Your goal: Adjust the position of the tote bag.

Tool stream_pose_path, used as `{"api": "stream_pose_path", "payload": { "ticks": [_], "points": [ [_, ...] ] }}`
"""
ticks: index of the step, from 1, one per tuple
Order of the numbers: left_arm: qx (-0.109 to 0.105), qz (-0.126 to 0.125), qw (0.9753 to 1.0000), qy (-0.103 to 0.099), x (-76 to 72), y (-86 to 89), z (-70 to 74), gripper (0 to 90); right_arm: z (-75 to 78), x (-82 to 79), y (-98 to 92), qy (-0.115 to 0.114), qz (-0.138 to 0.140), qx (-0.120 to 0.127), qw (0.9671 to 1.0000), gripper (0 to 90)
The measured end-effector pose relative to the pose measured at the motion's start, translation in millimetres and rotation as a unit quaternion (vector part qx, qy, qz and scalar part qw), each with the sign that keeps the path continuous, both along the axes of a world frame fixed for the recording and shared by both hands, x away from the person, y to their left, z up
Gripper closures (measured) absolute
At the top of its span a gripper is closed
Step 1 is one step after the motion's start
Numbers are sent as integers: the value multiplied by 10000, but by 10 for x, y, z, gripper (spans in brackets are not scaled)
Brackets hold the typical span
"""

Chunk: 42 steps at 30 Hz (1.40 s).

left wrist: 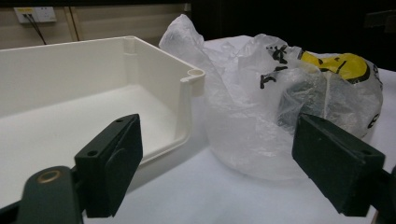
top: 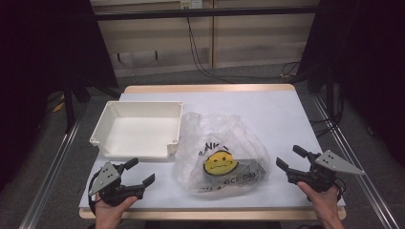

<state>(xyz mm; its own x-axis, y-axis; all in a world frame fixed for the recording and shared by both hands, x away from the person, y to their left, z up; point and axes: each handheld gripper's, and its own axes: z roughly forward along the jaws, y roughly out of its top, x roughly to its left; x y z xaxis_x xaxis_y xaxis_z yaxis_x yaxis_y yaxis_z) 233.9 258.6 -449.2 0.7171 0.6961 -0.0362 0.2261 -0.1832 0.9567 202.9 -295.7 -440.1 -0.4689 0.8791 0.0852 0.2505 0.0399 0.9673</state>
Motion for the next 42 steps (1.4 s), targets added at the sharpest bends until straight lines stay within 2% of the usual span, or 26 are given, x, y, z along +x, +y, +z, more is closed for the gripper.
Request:
{"api": "stream_pose_path", "payload": {
  "ticks": [4, 7, 11, 13, 19, 21, 22, 24, 29, 30, 31, 34, 35, 39, 40, 42],
  "points": [
    [16, -11, 10000, 15, -2, -17, -2, 187, -3, -1, -14, 71, 40, -14, 10000, 243],
    [243, -9, 9997, -80, -3, -55, 5, 192, -13, 18, -21, 153, 89, -11, 9998, 267],
    [256, -111, 9996, 9, 12, -101, -3, 199, -15, 44, -10, 220, 134, 21, 9997, 290],
    [115, -169, 9997, 136, 25, -105, -11, 209, -18, 68, 2, 273, 159, -52, 9995, 301],
    [81, -66, 9994, 343, 36, -87, -16, 260, -24, 109, 12, 435, 342, -29, 9985, 351],
    [57, -100, 9994, 332, 38, -92, -9, 275, -25, 129, 15, 467, 420, -59, 9980, 362],
    [113, -87, 9995, 293, 34, -94, 0, 288, -25, 138, 15, 478, 437, -47, 9979, 374],
    [58, -117, 9997, 226, 24, -107, 9, 301, -13, 161, 26, 522, 505, -32, 9974, 386],
    [88, -278, 9992, 277, 36, -153, 15, 347, 6, 190, 59, 613, 621, 8, 9962, 402],
    [214, -331, 9988, 289, 53, -174, 27, 370, 16, 206, 76, 632, 698, -7, 9956, 428],
    [169, -399, 9986, 302, 66, -190, 29, 374, 24, 209, 85, 661, 727, 31, 9952, 454],
    [293, -455, 9982, 240, 82, -221, 52, 391, 38, 225, 101, 661, 842, -10, 9943, 466],
    [282, -599, 9976, 205, 106, -256, 68, 423, 49, 240, 119, 693, 908, -49, 9934, 500],
    [362, -640, 9968, 320, 133, -327, 90, 462, 59, 275, 156, 799, 1006, -113, 9917, 533],
    [357, -716, 9963, 329, 152, -346, 92, 488, 65, 292, 169, 818, 1026, -126, 9913, 546],
    [428, -771, 9951, 451, 197, -402, 124, 506, 106, 352, 189, 860, 1104, -145, 9901, 568]
  ]
}}
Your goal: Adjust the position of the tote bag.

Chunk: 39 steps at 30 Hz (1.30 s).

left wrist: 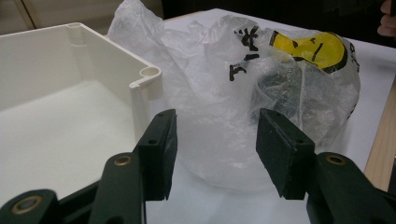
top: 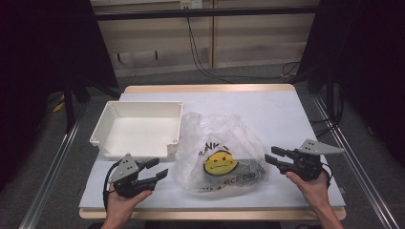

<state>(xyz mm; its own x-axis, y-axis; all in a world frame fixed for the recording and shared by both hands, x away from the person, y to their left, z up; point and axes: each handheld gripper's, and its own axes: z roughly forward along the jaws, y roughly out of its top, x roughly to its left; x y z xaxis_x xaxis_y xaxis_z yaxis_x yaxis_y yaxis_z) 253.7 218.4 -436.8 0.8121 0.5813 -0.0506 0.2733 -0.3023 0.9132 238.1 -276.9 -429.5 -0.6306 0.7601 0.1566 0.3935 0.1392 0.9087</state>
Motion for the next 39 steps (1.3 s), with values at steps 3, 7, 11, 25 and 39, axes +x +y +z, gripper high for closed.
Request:
{"api": "stream_pose_path", "payload": {
  "ticks": [3, 7, 11, 25, 39],
  "points": [
    [37, -43, 10000, 78, 42, -25, 13, 528, 59, 71, 29, 6, 86, -52, 9999, 592],
    [12, -174, 9996, 236, 146, -92, 35, 553, 103, 168, 83, 58, 211, -82, 9997, 610],
    [-48, -235, 9991, 345, 267, -174, 88, 590, 111, 366, 208, 175, 436, -238, 9986, 623],
    [18, -355, 9984, 429, 622, -453, 224, 633, 174, 742, 430, 343, 694, -439, 9960, 668],
    [-31, -288, 9978, 596, 1055, -489, 296, 645, 192, 1149, 581, 531, 858, -634, 9929, 672]
  ]
}}
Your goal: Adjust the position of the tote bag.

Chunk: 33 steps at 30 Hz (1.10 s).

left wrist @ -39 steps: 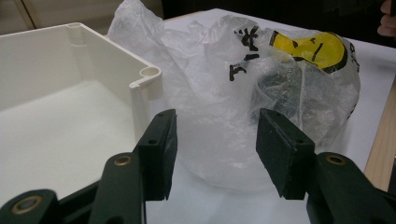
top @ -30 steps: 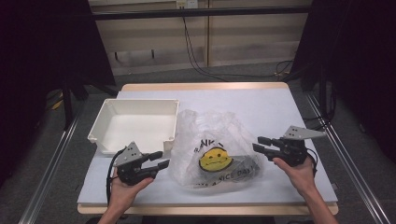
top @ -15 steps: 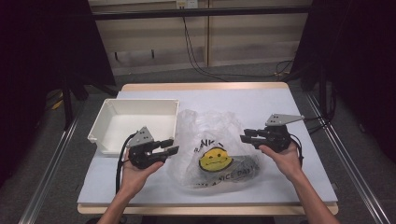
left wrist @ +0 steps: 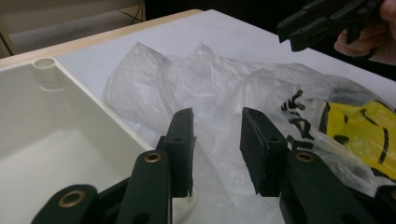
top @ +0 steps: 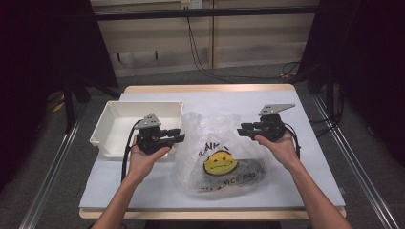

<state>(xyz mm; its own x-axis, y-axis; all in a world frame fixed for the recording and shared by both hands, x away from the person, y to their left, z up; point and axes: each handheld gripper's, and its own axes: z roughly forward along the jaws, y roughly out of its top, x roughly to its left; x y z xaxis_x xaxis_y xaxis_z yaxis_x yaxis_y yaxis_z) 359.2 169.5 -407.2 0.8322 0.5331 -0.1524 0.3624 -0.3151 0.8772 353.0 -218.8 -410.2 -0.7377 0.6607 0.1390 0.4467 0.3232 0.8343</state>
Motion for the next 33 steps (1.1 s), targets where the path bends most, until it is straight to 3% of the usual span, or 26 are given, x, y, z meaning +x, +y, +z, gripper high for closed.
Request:
{"api": "stream_pose_path", "payload": {
  "ticks": [17, 25, 33],
  "points": [
    [375, 149, 9992, 55, 389, -129, 151, 551, -13, 610, 363, 450, 338, -330, 9979, 688],
    [485, 108, 9985, 210, 499, -180, 121, 520, -96, 907, 615, 724, 401, -758, 9937, 651],
    [555, 182, 9980, 225, 539, -237, 101, 501, -264, 1098, 693, 965, 317, -1024, 9895, 597]
  ]
}}
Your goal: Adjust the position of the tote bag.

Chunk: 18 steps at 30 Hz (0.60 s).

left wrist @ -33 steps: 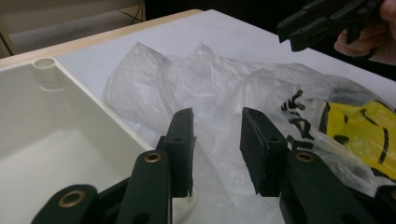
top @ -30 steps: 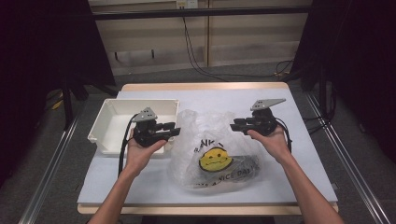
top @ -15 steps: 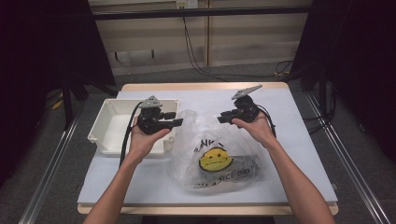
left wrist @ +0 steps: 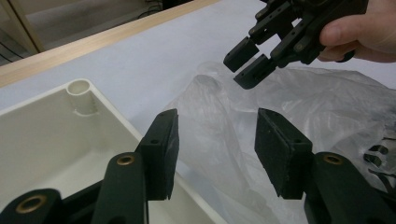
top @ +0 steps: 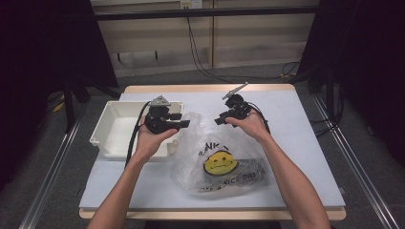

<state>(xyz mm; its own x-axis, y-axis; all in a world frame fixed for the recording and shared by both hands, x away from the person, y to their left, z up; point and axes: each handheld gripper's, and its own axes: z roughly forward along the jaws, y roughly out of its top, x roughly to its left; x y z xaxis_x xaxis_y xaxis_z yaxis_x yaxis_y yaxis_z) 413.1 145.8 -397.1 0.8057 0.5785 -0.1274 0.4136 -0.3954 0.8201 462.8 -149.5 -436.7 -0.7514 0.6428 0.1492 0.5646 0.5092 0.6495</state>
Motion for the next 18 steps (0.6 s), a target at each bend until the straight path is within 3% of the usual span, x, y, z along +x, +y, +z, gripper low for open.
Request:
{"api": "stream_pose_path", "payload": {
  "ticks": [4, 5, 7, 10, 13, 16, 18],
  "points": [
    [31, -19, 10000, -18, 23, -39, -5, 492, -59, 46, 39, 10, -33, -125, 9999, 598],
    [27, -44, 10000, -18, 27, -54, -14, 475, -83, 69, 38, 153, -117, -157, 9997, 591],
    [110, -60, 9999, -3, 40, -61, -32, 459, -99, 77, 57, 198, -137, -162, 9996, 584],
    [139, -34, 9999, 39, 71, -59, -68, 458, -110, 70, 118, 163, 8, -254, 9995, 581],
    [112, -9, 9999, 48, 69, -73, -73, 459, -132, 75, 158, 213, -26, -297, 9993, 585],
    [149, 2, 9999, 26, 70, -86, -75, 465, -186, 95, 192, 299, 2, -328, 9990, 620],
    [148, 2, 9999, 39, 75, -87, -84, 504, -235, 102, 219, 418, -20, -328, 9986, 723]
  ]
}}
